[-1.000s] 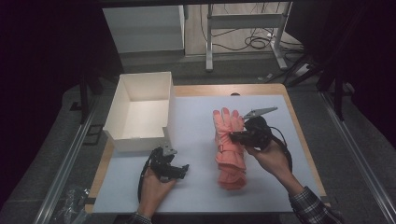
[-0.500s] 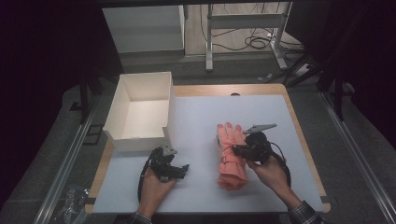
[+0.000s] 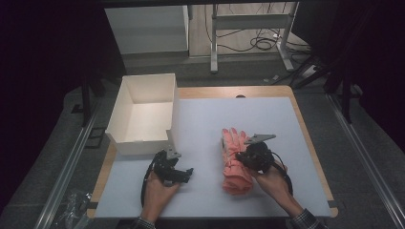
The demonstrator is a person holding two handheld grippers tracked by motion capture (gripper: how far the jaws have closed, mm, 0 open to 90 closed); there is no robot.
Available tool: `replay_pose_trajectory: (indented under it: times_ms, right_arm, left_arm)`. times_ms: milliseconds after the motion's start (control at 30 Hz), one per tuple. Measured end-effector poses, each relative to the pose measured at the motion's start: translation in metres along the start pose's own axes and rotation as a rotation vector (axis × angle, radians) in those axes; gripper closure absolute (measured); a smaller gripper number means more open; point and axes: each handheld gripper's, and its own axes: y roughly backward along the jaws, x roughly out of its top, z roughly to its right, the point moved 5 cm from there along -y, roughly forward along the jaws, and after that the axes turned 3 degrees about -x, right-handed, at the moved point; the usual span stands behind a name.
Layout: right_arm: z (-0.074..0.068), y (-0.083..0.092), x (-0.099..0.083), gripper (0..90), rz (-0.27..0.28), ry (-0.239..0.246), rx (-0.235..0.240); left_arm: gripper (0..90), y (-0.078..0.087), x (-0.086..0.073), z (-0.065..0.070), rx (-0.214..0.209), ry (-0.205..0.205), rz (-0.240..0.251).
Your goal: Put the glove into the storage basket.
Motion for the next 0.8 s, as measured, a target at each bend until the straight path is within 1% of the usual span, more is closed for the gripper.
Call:
replay_pose_trajectory:
  times_ms: [33,100,133,167,233,267,300,400,500,633,667,700,800]
  right_arm:
    - [0.001,0.001,0.000,77.0,0.008,0.016,-0.006]
    - [0.002,0.004,0.000,70.7,0.023,0.015,0.007]
    - [0.002,0.004,0.000,70.7,0.023,0.015,0.007]
    - [0.004,0.009,0.003,63.5,0.051,0.002,0.016]
    - [0.005,0.017,0.007,58.0,0.075,0.014,0.024]
    - [0.005,0.020,0.009,56.9,0.082,0.020,0.019]
    - [0.006,0.025,0.012,55.0,0.098,0.036,0.018]
    - [0.010,0.037,0.018,50.9,0.124,0.050,0.003]
    - [0.018,0.043,0.018,45.7,0.136,0.042,-0.016]
    - [0.033,0.043,0.007,43.5,0.128,0.043,-0.042]
    - [0.033,0.043,0.007,43.5,0.128,0.043,-0.042]
    - [0.040,0.040,-0.003,43.5,0.117,0.032,-0.040]
    - [0.047,0.036,-0.016,43.9,0.100,0.013,-0.022]
  left_arm:
    - [1.9,0.000,0.000,0.000,0.000,0.000,0.000]
    - [1.9,0.000,0.000,0.000,0.000,0.000,0.000]
    - [1.9,0.000,0.000,0.000,0.000,0.000,0.000]
    - [1.9,0.000,0.000,0.000,0.000,0.000,0.000]
    - [1.9,0.000,0.000,0.000,0.001,-0.002,0.000]
    - [1.9,0.000,0.000,0.000,0.001,-0.002,0.000]
    - [1.9,0.000,0.000,0.000,0.000,-0.002,-0.002]
    - [1.9,0.000,0.000,0.000,-0.001,0.000,-0.002]
    - [1.9,0.000,0.000,0.000,0.000,-0.002,-0.002]
    - [1.9,0.000,0.000,0.000,0.000,-0.003,-0.001]
    - [1.9,0.000,0.000,0.000,0.000,-0.003,-0.001]
    - [1.9,0.000,0.000,0.000,0.000,0.000,0.000]
    - [1.9,0.000,0.000,0.000,0.000,0.000,0.001]
